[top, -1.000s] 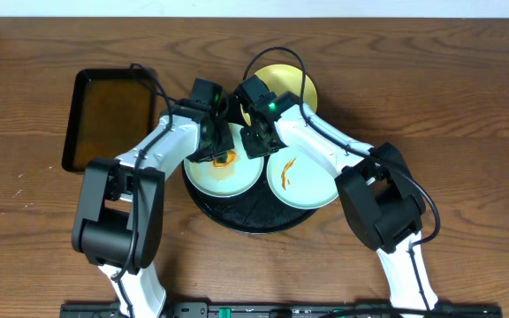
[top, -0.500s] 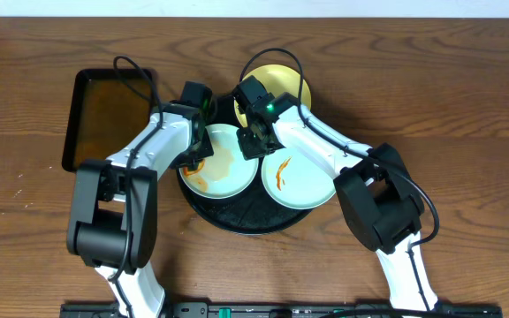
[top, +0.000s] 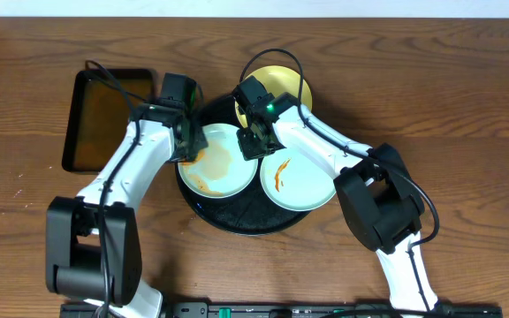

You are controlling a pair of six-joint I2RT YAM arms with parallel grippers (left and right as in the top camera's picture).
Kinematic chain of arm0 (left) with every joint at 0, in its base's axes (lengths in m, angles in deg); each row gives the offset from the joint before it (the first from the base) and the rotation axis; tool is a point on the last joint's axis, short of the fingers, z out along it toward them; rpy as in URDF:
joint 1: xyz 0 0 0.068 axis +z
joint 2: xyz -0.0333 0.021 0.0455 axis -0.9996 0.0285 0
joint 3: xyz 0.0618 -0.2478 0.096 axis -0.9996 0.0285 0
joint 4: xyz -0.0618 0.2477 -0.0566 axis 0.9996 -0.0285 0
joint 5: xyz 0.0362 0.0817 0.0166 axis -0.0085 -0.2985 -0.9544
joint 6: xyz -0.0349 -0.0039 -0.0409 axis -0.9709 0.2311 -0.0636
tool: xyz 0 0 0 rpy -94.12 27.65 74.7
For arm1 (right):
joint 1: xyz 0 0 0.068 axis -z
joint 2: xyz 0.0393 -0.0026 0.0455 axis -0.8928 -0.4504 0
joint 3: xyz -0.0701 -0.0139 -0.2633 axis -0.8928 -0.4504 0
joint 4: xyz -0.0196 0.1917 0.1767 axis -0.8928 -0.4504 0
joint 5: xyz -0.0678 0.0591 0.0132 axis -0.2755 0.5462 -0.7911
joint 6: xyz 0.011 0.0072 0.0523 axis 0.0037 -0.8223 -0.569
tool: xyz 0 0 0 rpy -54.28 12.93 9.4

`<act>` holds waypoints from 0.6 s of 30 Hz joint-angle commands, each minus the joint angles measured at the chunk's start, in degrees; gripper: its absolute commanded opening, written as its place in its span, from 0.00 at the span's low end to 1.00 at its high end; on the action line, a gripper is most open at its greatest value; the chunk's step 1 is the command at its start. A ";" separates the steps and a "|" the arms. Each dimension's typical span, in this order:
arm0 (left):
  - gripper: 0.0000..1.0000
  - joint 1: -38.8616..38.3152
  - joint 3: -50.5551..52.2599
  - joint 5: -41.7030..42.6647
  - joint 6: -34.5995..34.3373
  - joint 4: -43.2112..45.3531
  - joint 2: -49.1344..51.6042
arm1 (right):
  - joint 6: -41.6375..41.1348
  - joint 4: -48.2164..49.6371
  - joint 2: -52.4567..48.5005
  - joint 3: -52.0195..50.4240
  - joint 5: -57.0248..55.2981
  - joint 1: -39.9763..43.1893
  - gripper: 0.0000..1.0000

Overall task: Clean dirty plates on tray and stack at the side
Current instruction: 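Lift the sponge off the plate and move the left gripper to the water tray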

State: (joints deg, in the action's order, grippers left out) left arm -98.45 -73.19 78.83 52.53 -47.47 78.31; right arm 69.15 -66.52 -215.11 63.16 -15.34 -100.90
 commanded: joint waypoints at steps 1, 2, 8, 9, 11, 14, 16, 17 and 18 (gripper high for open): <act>0.08 -1.22 1.40 13.60 0.52 2.12 2.56 | 0.02 -0.92 -1.09 -0.37 -2.93 0.20 0.01; 0.08 -1.97 1.81 15.04 0.50 3.39 3.56 | 0.04 -0.92 -1.09 -0.37 -2.93 0.20 0.01; 0.07 -4.46 2.86 14.75 -1.09 5.03 9.11 | 0.04 -1.07 -1.09 -0.37 -2.93 0.20 0.01; 0.07 -4.57 2.86 14.73 -1.46 4.83 9.79 | 0.04 -1.07 -1.09 -0.37 -2.93 0.20 0.01; 0.07 -4.57 2.86 14.32 -1.38 4.09 10.91 | 0.04 -1.05 -1.09 -0.37 -2.93 0.20 0.01; 0.08 -4.35 2.86 8.50 -1.42 2.21 11.23 | 0.04 -1.09 -1.09 -0.37 -2.93 0.20 0.01; 0.08 -4.33 2.84 2.14 -1.42 0.76 11.19 | 0.04 -1.11 -1.09 -0.37 -2.93 0.20 0.01; 0.07 -4.33 2.84 -0.66 -1.42 0.15 11.19 | 0.04 -1.11 -1.09 -0.37 -2.93 0.20 0.01; 0.07 -4.35 2.84 -3.56 -1.42 -0.52 11.19 | 0.04 -1.11 -1.09 -0.37 -2.93 0.20 0.01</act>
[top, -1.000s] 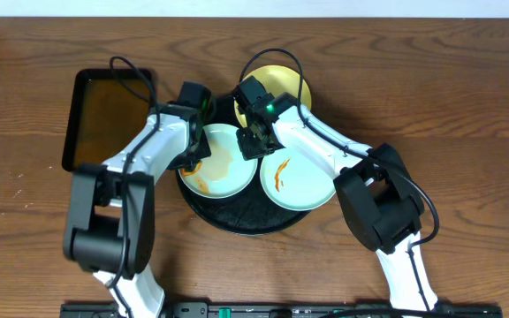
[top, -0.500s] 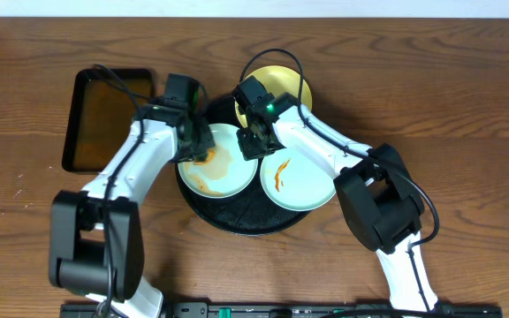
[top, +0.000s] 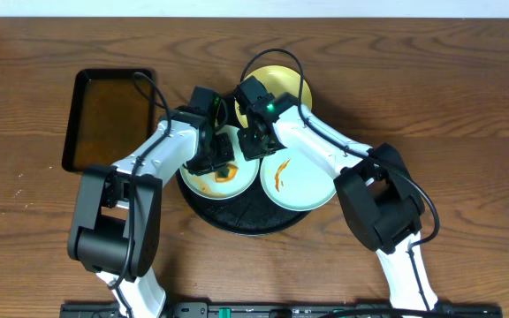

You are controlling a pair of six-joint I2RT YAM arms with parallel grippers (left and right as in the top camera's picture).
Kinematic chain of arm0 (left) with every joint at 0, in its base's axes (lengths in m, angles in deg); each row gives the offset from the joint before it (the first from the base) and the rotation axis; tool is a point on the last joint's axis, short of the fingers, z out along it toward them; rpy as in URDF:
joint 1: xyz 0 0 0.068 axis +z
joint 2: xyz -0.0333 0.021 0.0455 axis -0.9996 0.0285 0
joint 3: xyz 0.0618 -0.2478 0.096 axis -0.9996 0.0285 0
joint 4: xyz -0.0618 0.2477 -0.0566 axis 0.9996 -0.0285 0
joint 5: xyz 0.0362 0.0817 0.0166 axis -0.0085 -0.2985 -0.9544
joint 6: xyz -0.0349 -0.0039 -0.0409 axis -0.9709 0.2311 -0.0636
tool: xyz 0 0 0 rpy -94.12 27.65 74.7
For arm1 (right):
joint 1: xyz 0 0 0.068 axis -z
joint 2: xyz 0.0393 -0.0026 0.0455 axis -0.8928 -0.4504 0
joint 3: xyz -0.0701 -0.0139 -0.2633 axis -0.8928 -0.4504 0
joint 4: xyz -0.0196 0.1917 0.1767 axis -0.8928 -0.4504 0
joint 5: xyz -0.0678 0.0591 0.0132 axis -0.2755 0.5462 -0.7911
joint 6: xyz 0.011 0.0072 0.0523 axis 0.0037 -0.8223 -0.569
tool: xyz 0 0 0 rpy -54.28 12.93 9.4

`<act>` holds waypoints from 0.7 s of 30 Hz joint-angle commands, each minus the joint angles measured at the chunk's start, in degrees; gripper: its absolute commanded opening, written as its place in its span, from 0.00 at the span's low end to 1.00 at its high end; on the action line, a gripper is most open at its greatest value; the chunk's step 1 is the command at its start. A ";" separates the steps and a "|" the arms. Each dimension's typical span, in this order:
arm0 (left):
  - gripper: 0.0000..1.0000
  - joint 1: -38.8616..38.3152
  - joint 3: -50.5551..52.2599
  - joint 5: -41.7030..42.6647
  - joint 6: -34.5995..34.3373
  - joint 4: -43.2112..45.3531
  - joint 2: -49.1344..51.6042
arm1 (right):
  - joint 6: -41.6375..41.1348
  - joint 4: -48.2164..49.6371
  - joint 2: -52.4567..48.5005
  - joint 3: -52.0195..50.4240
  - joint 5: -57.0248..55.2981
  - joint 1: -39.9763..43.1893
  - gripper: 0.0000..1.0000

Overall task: Clean dirty plates on tray and stack at the side
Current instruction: 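Lift the sponge off the plate and move the left gripper to the water tray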

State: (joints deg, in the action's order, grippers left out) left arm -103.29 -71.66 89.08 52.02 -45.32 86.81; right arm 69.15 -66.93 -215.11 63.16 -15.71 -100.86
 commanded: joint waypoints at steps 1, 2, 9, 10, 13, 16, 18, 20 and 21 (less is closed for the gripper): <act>0.07 0.48 1.31 -17.09 -0.92 -3.50 2.67 | 0.04 -0.68 -1.09 -0.37 -2.56 0.15 0.01; 0.07 0.48 1.27 -20.37 -0.92 -4.33 2.67 | 0.04 -0.68 -1.09 -0.37 -2.56 0.15 0.01; 0.07 0.48 0.11 -34.21 -0.92 -7.06 2.21 | 0.04 -0.68 -1.09 -0.37 -2.56 0.15 0.01; 0.07 0.48 -0.15 -35.30 -0.90 -7.13 1.86 | 0.04 -0.68 -1.09 -0.37 -2.56 0.15 0.01; 0.08 0.48 -1.27 -36.50 -0.90 -7.10 0.11 | 0.04 -0.70 -1.09 -0.37 -2.56 0.15 0.01; 0.07 0.48 -2.51 -36.41 -0.92 -7.13 -2.99 | 0.04 -0.68 -1.09 -0.37 -2.54 0.15 0.01; 0.07 0.48 -2.95 -35.91 -0.92 -7.10 -5.95 | 0.04 -0.70 -1.07 -0.31 -2.54 0.15 0.01; 0.07 0.50 -2.99 -34.69 -0.92 -6.82 -9.62 | 0.04 -0.92 -1.01 -0.09 -2.34 0.13 0.01; 0.07 0.59 -2.99 -33.79 -0.92 -6.58 -11.61 | 0.04 -1.18 -0.81 0.09 -2.34 0.13 0.01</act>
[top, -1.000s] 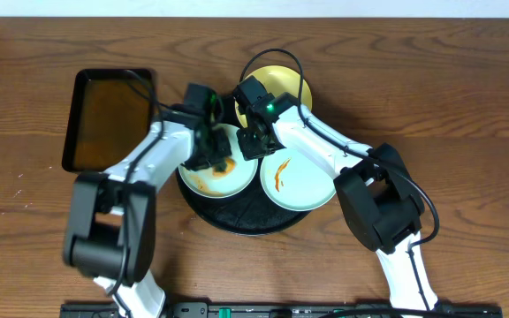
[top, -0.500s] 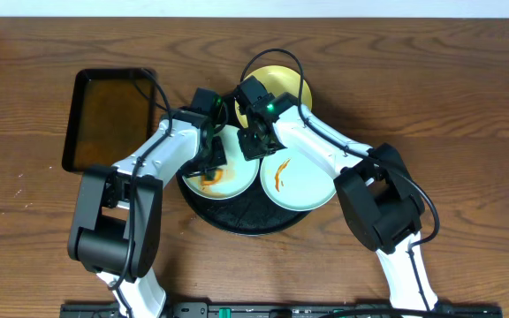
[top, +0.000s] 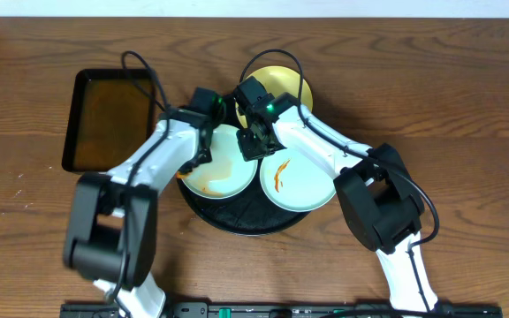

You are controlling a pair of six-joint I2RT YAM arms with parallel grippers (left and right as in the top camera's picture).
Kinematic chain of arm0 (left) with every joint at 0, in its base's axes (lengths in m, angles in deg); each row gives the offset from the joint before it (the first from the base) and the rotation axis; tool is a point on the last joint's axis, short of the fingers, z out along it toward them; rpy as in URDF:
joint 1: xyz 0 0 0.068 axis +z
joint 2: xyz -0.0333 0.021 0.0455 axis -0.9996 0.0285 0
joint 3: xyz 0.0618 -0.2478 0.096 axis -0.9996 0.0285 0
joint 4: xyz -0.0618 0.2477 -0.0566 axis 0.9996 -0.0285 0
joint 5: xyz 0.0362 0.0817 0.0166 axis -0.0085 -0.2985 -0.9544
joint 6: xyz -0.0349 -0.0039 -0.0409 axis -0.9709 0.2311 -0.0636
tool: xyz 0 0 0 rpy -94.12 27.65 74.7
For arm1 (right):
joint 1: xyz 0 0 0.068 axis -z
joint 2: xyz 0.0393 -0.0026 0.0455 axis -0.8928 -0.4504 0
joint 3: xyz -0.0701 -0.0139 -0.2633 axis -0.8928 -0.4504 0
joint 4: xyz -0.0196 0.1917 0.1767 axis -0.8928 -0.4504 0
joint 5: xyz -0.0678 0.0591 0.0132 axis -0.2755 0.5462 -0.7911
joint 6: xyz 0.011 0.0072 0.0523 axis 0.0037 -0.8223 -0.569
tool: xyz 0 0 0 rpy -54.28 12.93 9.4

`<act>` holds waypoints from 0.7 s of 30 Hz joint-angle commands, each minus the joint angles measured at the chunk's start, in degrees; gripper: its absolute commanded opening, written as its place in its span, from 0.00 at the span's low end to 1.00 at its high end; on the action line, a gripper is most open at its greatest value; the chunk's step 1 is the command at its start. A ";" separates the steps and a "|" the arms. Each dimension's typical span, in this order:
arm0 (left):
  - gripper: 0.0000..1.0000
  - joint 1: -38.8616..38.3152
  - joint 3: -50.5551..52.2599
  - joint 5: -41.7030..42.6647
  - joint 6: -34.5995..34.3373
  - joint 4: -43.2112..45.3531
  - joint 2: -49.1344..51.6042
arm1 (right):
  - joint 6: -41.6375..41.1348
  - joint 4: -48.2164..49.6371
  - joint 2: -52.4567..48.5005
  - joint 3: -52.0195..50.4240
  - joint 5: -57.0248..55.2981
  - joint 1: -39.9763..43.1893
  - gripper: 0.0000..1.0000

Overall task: Clean dirty plates on tray and stack at the side
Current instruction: 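Lift the sponge off the plate and move the left gripper to the water tray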

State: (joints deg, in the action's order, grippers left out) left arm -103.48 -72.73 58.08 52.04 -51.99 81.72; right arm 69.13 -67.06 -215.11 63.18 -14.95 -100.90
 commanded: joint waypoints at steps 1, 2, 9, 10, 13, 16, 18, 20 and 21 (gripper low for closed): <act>0.07 0.96 -1.92 -1.95 -0.92 0.46 -8.15 | 0.07 -1.27 -0.72 0.31 -3.10 0.17 0.01; 0.07 1.33 -1.92 -0.85 -0.92 0.94 -10.19 | 0.07 -1.57 -0.52 0.55 -3.10 0.17 0.01; 0.08 10.75 -1.92 8.55 0.48 6.08 -19.54 | 0.07 -3.82 1.38 2.34 -3.13 -0.11 0.01; 0.08 13.07 -1.92 10.62 1.09 6.99 -19.69 | 0.07 -3.87 1.68 2.34 -3.10 -0.22 0.01; 0.07 20.46 -1.90 14.99 1.29 8.94 -18.82 | 0.07 -4.13 1.99 2.36 -3.10 -0.52 0.01; 0.08 24.98 -1.90 16.48 2.23 10.01 -17.31 | 0.04 -4.39 2.01 2.36 -3.10 -0.74 0.01; 0.07 27.28 -1.90 18.47 3.48 10.19 -16.13 | 0.04 -4.46 2.01 2.36 -3.10 -0.79 0.01; 0.07 29.03 -1.90 21.07 4.72 10.16 -14.73 | -0.04 -4.48 2.01 2.43 -3.10 -0.79 0.01; 0.07 29.62 -1.86 22.18 4.72 10.19 -13.92 | -0.20 -4.55 2.01 2.54 -3.10 -0.79 0.01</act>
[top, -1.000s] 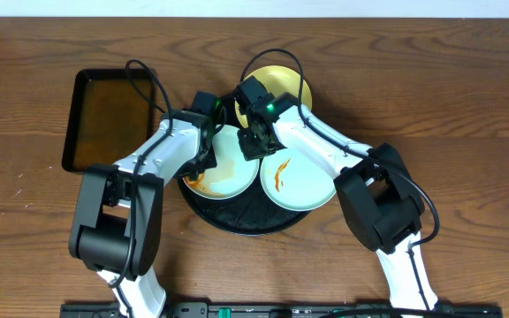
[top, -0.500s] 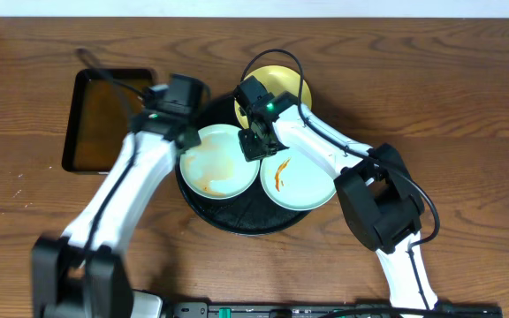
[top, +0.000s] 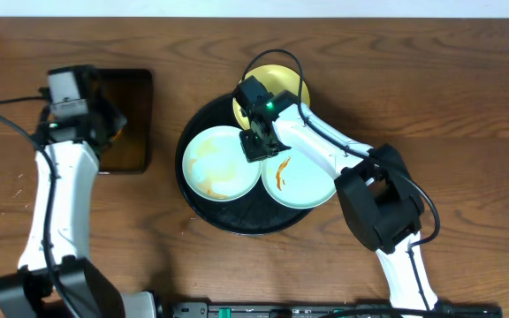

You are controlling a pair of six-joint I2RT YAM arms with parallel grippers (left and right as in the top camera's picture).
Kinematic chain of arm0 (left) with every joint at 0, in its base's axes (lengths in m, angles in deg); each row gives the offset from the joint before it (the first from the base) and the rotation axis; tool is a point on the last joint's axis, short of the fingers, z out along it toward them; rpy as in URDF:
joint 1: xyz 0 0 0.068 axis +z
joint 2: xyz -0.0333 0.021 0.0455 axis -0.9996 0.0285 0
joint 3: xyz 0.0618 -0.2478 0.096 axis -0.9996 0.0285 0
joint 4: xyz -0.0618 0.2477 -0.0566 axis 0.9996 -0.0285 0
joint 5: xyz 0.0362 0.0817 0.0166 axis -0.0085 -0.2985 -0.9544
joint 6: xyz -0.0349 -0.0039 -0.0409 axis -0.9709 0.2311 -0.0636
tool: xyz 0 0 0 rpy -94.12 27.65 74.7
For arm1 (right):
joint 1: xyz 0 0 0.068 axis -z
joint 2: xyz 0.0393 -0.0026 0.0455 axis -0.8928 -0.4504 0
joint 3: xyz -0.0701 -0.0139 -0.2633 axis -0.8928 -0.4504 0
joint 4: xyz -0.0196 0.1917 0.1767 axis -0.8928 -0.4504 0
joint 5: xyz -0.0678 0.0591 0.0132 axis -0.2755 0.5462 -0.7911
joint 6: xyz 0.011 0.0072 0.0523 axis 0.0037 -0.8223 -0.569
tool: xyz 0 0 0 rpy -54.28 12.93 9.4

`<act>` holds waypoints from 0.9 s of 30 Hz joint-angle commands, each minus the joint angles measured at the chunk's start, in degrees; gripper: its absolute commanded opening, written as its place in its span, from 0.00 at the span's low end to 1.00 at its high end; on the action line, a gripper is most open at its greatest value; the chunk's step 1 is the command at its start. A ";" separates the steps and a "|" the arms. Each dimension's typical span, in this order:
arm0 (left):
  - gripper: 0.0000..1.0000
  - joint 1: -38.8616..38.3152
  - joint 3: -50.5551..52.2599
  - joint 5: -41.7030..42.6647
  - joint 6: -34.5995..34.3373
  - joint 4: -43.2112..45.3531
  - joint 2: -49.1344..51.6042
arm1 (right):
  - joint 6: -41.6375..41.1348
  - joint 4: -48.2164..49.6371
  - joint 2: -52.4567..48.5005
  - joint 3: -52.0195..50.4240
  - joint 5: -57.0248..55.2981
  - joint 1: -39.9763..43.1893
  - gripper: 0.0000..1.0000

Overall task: Clean dirty plates on tray and stack at the side
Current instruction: 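Lift the sponge off the plate and move the left gripper to the water tray, then lift the cleaned light-blue plate by its rim with the right gripper and carry it right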

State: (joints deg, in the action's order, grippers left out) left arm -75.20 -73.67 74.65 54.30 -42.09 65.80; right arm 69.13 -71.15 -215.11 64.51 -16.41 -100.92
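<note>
A round black tray [top: 203, 208] holds three plates. The pale green plate [top: 215, 168] on its left shows only faint orange smears. The pale blue plate [top: 303, 185] on its right carries an orange sauce streak. A yellow plate [top: 285, 84] lies at the back, partly under my right arm. My right gripper [top: 254, 147] sits on the green plate's right rim and looks shut on it. My left gripper [top: 104, 124] is far to the left, over a rectangular black tray [top: 135, 119]; its fingers cannot be made out.
The brown wooden table [top: 431, 97] stretches to all sides. My right arm reaches in from the lower right across the blue plate. My left arm runs up along the table's left side.
My left gripper has gone from the green plate's upper left rim to over the rectangular tray at the far left. The plate's orange smears look fainter. The right gripper has not moved.
My left gripper was at the green plate's left rim, with heavy orange smears on the plate. Then it was down on the middle of the plate, then at its upper left edge. Now it is over the rectangular tray. My right gripper stayed on the plate's right rim throughout.
</note>
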 commanded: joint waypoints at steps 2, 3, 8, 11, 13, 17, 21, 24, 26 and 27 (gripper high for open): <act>0.07 1.77 -0.87 6.54 2.51 0.44 3.80 | -0.37 -1.27 2.03 1.90 -1.64 -0.76 0.01; 0.07 1.77 -0.85 6.54 2.64 0.55 4.42 | -0.37 -1.86 2.03 2.36 -1.66 -0.76 0.01; 0.07 1.88 -0.85 6.54 4.85 1.81 7.63 | -0.35 -5.42 2.03 5.38 -1.68 -0.76 0.01; 0.07 1.92 -0.85 6.54 4.85 2.03 8.61 | -0.35 -7.28 2.05 7.21 -1.66 -0.76 0.01; 0.07 1.92 -0.85 6.51 4.85 2.23 8.85 | -0.35 -8.24 2.05 8.13 -1.70 -0.76 0.01; 0.07 1.92 -0.85 6.49 4.87 2.45 8.90 | -0.35 -10.67 2.10 10.14 -1.88 -0.76 0.01; 0.07 1.92 -0.85 6.51 4.87 2.43 8.90 | -0.35 -13.51 2.21 12.92 -2.84 -0.76 0.01; 0.07 1.92 -0.83 6.51 4.85 2.34 8.90 | -0.33 -16.63 2.23 15.61 -6.56 -0.76 0.01; 0.07 1.92 -0.76 6.51 4.87 2.19 8.90 | -0.33 -19.02 2.23 17.59 -9.75 -0.76 0.01; 0.07 1.92 -0.61 6.51 4.87 2.21 8.90 | -0.31 -20.06 2.23 18.47 -11.15 -0.76 0.01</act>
State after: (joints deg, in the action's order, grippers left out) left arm -73.56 -73.67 80.81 58.36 -39.95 74.68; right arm 69.13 -89.88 -215.11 79.81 -21.92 -100.92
